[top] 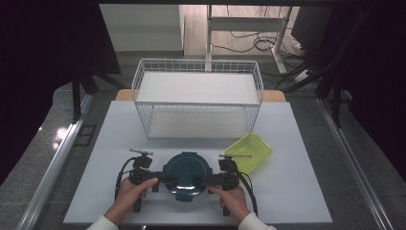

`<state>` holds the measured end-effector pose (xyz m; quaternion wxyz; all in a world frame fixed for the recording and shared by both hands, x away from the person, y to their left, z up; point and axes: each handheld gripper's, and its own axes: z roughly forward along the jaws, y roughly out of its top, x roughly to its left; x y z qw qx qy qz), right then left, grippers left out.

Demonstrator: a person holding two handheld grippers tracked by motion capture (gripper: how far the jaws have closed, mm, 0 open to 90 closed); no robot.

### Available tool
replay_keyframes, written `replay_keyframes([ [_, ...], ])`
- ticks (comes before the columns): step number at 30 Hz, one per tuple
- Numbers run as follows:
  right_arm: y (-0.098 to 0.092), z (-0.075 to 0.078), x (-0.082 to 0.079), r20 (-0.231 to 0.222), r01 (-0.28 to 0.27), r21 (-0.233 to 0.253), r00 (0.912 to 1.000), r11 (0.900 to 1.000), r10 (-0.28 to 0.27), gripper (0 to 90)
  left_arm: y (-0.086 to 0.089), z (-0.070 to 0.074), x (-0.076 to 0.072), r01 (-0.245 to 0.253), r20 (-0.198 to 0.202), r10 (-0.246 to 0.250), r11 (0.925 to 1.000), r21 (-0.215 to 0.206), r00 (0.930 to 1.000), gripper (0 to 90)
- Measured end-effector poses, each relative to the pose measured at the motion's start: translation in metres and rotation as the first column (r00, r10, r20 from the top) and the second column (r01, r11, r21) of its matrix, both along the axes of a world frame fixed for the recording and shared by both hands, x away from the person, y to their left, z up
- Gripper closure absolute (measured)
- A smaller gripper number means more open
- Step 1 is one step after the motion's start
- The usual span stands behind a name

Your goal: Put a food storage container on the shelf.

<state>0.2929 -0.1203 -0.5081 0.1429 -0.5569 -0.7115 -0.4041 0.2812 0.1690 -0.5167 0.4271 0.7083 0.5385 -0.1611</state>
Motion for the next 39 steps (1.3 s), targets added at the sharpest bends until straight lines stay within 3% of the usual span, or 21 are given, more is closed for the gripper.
replay_keyframes([
  [6, -0.003, 0.001, 0.002, -0.021, 0.016, 0.020, 0.9997, 1.000, -0.016, 23.5, 0.005, -0.003, 0.002, -0.017, -0.042, 0.015, 0.9990, -0.042, 0.9990, 25.6],
  [13, -0.006, 0.000, 0.004, -0.026, 0.016, 0.031, 0.9995, 0.999, -0.015, 25.6, 0.006, -0.002, 0.001, -0.023, -0.051, 0.020, 0.9985, -0.050, 0.9985, 27.6],
  [21, -0.009, 0.003, 0.004, -0.055, 0.034, 0.046, 0.9980, 0.998, -0.031, 28.4, 0.004, 0.004, -0.006, -0.041, -0.028, 0.039, 0.9980, -0.048, 0.9988, 32.2],
  [28, -0.011, 0.006, -0.001, -0.072, 0.071, 0.057, 0.9952, 0.996, -0.067, 30.6, -0.001, 0.011, -0.015, -0.071, 0.006, 0.071, 0.9972, -0.022, 0.9974, 33.8],
  [39, -0.009, 0.012, -0.007, -0.046, 0.064, 0.026, 0.9970, 0.998, -0.063, 31.0, -0.002, 0.015, -0.018, -0.086, 0.017, 0.086, 0.9962, -0.018, 0.9962, 35.3],
])
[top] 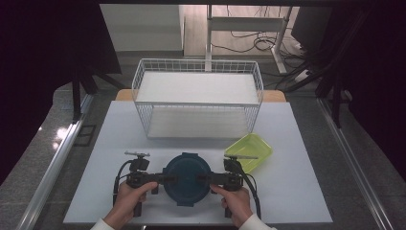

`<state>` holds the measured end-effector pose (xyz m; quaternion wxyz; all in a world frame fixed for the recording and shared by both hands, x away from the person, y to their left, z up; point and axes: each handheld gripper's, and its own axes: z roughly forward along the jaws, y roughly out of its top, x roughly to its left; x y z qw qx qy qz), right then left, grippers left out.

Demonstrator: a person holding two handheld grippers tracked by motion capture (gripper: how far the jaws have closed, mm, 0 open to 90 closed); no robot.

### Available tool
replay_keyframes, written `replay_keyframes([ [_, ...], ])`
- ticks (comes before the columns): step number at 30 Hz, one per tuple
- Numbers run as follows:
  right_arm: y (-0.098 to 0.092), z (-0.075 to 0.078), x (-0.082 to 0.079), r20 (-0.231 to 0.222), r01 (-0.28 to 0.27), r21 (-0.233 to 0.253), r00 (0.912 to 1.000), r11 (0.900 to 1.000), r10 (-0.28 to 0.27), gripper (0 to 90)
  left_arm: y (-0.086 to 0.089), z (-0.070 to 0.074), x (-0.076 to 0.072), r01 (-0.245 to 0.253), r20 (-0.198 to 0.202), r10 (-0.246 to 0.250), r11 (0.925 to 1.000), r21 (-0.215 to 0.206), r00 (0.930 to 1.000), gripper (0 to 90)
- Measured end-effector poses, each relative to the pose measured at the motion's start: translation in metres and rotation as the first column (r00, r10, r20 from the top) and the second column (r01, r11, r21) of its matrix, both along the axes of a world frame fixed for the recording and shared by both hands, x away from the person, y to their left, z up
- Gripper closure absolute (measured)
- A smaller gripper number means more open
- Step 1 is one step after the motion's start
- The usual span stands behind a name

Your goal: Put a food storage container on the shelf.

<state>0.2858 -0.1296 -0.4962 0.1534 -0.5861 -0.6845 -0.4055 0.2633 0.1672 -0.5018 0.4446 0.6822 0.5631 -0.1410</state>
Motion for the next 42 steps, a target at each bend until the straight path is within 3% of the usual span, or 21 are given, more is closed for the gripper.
replay_keyframes([
  [15, -0.001, 0.006, -0.001, 0.013, 0.006, -0.003, 0.9999, 1.000, -0.006, 30.9, -0.004, 0.007, 0.002, -0.001, 0.018, 0.001, 0.9999, 0.010, 0.9998, 35.7],
  [28, -0.010, 0.019, 0.002, 0.055, 0.006, -0.015, 0.9985, 1.000, -0.005, 30.8, -0.012, 0.018, 0.007, 0.007, 0.045, -0.007, 1.0000, 0.006, 0.9989, 35.8],
  [42, -0.017, 0.052, 0.011, 0.125, 0.008, -0.027, 0.9922, 1.000, -0.005, 30.8, -0.019, 0.050, 0.019, 0.010, 0.097, -0.010, 0.9999, -0.001, 0.9952, 35.8],
])
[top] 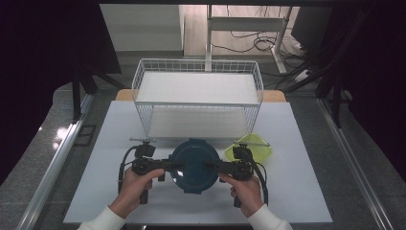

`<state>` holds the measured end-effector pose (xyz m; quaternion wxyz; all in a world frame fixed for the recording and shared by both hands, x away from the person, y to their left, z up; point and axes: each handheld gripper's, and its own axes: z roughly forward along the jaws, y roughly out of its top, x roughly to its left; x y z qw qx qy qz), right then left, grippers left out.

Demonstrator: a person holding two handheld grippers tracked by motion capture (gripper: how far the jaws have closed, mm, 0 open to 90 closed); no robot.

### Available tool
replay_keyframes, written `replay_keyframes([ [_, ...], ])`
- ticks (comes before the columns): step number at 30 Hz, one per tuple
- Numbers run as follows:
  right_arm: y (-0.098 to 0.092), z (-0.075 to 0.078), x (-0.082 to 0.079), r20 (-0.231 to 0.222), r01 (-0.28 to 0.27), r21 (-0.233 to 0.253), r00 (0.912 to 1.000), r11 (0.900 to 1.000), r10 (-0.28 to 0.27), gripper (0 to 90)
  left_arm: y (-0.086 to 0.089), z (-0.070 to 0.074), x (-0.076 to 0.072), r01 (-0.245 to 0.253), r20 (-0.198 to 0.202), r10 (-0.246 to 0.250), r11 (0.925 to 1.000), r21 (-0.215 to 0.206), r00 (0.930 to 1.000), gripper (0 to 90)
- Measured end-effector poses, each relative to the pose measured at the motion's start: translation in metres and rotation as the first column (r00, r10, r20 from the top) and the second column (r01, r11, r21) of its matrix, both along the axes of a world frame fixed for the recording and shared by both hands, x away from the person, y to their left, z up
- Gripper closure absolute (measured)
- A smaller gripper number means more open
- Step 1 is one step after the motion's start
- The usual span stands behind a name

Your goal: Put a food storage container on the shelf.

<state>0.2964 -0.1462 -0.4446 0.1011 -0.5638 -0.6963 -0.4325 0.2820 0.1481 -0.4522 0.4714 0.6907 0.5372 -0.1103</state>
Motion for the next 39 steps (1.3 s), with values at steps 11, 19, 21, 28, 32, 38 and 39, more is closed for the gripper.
replay_keyframes([
  [11, -0.002, 0.029, 0.013, 0.039, -0.006, -0.009, 0.9992, 1.000, 0.006, 30.7, -0.002, 0.027, 0.012, 0.001, 0.030, -0.001, 1.0000, -0.004, 0.9995, 35.8],
  [19, -0.004, 0.046, 0.022, 0.058, -0.008, -0.009, 0.9983, 1.000, 0.009, 30.7, -0.004, 0.042, 0.020, -0.008, 0.052, 0.008, 1.0000, -0.003, 0.9986, 35.8],
  [21, -0.004, 0.049, 0.024, 0.063, -0.008, -0.009, 0.9980, 1.000, 0.008, 30.7, -0.005, 0.044, 0.022, -0.003, 0.053, 0.004, 1.0000, -0.004, 0.9986, 35.9],
  [28, -0.005, 0.056, 0.029, 0.071, -0.010, -0.008, 0.9974, 1.000, 0.011, 30.6, -0.005, 0.051, 0.026, -0.006, 0.060, 0.007, 1.0000, -0.004, 0.9982, 35.9],
  [32, -0.004, 0.065, 0.035, 0.076, -0.024, -0.022, 0.9967, 0.999, 0.026, 30.6, -0.005, 0.058, 0.031, -0.009, 0.060, 0.010, 0.9999, -0.012, 0.9981, 35.9],
  [38, -0.003, 0.078, 0.044, 0.091, -0.018, -0.009, 0.9956, 1.000, 0.019, 30.6, -0.004, 0.074, 0.039, -0.018, 0.084, 0.018, 0.9998, -0.003, 0.9963, 35.9],
  [39, -0.003, 0.083, 0.046, 0.101, -0.016, -0.006, 0.9948, 1.000, 0.016, 30.6, -0.004, 0.079, 0.042, -0.018, 0.088, 0.019, 0.9998, -0.005, 0.9960, 36.0],
])
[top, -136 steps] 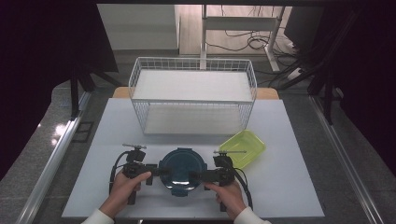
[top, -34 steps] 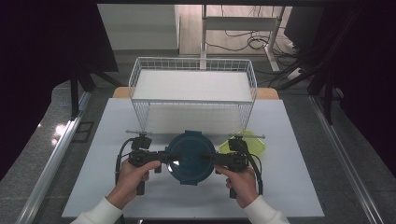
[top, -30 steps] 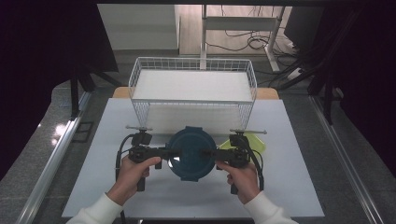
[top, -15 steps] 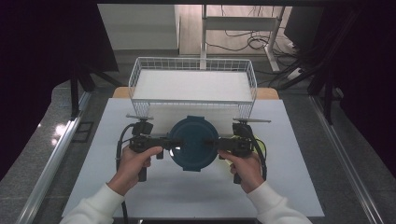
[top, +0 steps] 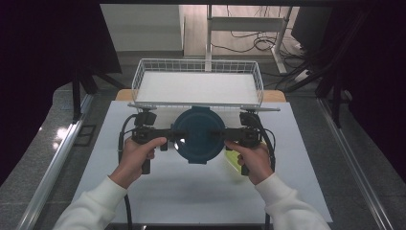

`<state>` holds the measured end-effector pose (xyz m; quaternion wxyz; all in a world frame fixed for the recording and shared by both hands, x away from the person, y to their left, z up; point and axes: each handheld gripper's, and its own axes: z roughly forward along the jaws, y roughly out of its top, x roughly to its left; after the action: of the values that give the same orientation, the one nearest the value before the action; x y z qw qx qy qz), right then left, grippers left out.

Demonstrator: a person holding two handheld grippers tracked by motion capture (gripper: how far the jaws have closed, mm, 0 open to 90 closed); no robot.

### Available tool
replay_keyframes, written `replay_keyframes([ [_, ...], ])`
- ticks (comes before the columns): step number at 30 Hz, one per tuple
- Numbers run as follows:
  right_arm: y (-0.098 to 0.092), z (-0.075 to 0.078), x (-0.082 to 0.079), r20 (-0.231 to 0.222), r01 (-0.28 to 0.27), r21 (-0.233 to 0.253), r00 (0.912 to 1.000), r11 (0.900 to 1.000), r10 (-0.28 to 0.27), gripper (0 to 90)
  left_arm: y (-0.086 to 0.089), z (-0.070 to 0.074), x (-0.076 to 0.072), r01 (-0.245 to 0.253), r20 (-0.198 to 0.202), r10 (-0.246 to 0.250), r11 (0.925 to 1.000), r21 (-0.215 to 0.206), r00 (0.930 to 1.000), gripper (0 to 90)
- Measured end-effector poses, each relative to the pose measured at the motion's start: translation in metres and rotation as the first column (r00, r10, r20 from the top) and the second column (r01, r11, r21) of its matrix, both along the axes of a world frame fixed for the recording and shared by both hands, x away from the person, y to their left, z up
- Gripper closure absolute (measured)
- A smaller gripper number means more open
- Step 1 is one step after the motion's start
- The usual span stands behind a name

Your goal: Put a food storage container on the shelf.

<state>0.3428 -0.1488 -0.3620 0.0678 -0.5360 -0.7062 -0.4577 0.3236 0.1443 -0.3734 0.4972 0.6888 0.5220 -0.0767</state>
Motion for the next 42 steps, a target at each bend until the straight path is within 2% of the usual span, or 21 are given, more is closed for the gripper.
replay_keyframes([
  [15, 0.002, 0.025, 0.009, 0.026, -0.001, 0.003, 0.9996, 1.000, 0.001, 30.6, 0.003, 0.026, 0.010, -0.005, 0.035, 0.005, 1.0000, -0.003, 0.9994, 36.0],
  [18, 0.005, 0.036, 0.013, 0.048, -0.004, -0.008, 0.9988, 1.000, 0.004, 30.6, 0.005, 0.034, 0.015, -0.005, 0.040, 0.005, 0.9999, -0.012, 0.9992, 36.0],
  [21, 0.006, 0.041, 0.015, 0.055, -0.001, -0.010, 0.9985, 1.000, 0.002, 30.6, 0.006, 0.038, 0.016, -0.009, 0.047, 0.010, 0.9998, -0.016, 0.9988, 36.1],
  [22, 0.007, 0.046, 0.018, 0.063, -0.002, -0.007, 0.9980, 1.000, 0.003, 30.6, 0.007, 0.042, 0.018, -0.010, 0.055, 0.011, 0.9998, -0.015, 0.9984, 36.1],
  [28, 0.008, 0.055, 0.026, 0.066, -0.007, 0.000, 0.9978, 1.000, 0.007, 30.6, 0.009, 0.053, 0.027, -0.006, 0.056, 0.007, 1.0000, -0.005, 0.9984, 36.2],
  [35, 0.008, 0.063, 0.037, 0.069, -0.012, 0.004, 0.9975, 1.000, 0.012, 30.7, 0.008, 0.061, 0.034, -0.015, 0.060, 0.015, 0.9999, -0.005, 0.9981, 36.2],
  [42, 0.007, 0.071, 0.049, 0.071, -0.016, -0.004, 0.9974, 1.000, 0.017, 30.6, 0.008, 0.068, 0.048, -0.009, 0.062, 0.010, 1.0000, -0.003, 0.9980, 36.3],
])
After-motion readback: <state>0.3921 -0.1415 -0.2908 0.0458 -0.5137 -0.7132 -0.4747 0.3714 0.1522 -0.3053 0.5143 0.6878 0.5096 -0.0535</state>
